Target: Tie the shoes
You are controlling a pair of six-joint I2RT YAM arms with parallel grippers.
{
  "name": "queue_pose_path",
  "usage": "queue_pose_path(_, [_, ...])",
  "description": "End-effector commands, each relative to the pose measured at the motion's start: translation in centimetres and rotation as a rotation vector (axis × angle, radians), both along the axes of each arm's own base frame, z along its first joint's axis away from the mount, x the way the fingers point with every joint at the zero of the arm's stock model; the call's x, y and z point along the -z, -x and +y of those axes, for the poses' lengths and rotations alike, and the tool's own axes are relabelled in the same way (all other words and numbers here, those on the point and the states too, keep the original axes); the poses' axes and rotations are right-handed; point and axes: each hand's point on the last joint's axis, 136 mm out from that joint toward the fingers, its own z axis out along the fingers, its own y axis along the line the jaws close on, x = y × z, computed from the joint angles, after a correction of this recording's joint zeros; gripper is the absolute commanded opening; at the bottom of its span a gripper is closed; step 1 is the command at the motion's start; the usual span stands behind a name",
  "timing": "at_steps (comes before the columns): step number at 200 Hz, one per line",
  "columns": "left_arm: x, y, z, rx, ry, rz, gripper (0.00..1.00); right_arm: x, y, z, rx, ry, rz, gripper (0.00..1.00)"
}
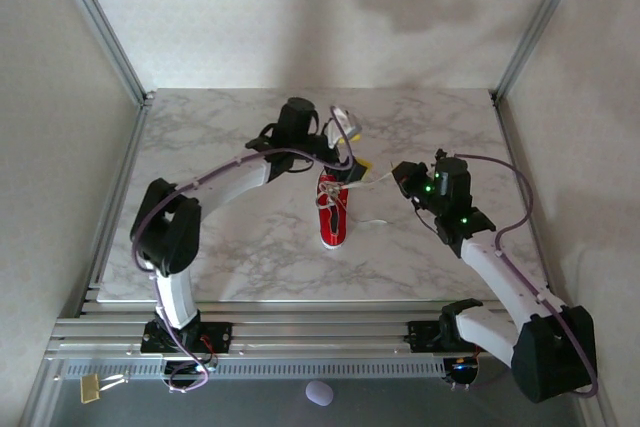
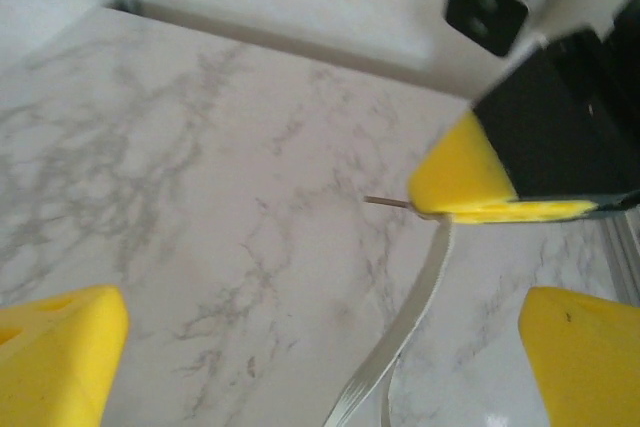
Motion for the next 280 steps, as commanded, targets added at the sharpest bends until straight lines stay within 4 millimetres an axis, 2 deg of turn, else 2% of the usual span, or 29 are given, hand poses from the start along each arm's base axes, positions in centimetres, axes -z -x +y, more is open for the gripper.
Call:
queue_pose_path(1, [-4.8, -2.3, 2.7, -0.212, 0.148, 0.006, 1.0, -1.7, 0.7, -1.7, 0.01, 0.189, -0.063, 0.0])
queue_pose_path(24, [-3.8, -3.9, 5.2, -0.416, 0.133, 0.074, 1.0, -2.2, 1.6, -2.9, -0.009, 0.338, -0.083, 0.0])
queue_pose_path(52, [-2.1, -4.7, 8.2, -0.629, 0.14, 0.172, 1.0, -2.0, 2.7, -2.7, -0.099, 0.428, -0.095, 0.0])
queue_pose_path(91, [1.7, -2.6, 10.0, -0.713, 0.148, 0.349, 1.0, -2.1, 4.1, -0.4, -0.256, 0.402, -0.135, 0.0])
queue_pose_path(122, [5.2, -2.0, 12.2, -0.861, 0.115, 0.491, 0.96, -2.7, 5.5, 1.3, -0.373, 0.396, -0.186, 0.0])
queue_pose_path(152, [7.3, -0.9, 14.0, -0.943, 0.153, 0.567, 0.93, -1.3, 7.2, 3.0, -0.487, 0.463, -0.169, 0.0])
queue_pose_path(184, [8.2, -0.4, 16.1, -0.974, 0.197, 0.597, 0.94, 0.0, 8.6, 5.1, -0.582, 0.572, -0.149, 0.0])
queue_pose_path(256, [7.7, 0.4, 18.7, -1.0, 0.234, 0.581, 0.95, 3.3, 12.3, 10.6, -0.871, 0.745, -0.05, 0.0])
queue_pose_path(280, [7.5, 0.8, 19.9, -1.051, 0.243, 0.57, 0.96, 3.7, 13.2, 12.2, -0.932, 0.771, -0.044, 0.0])
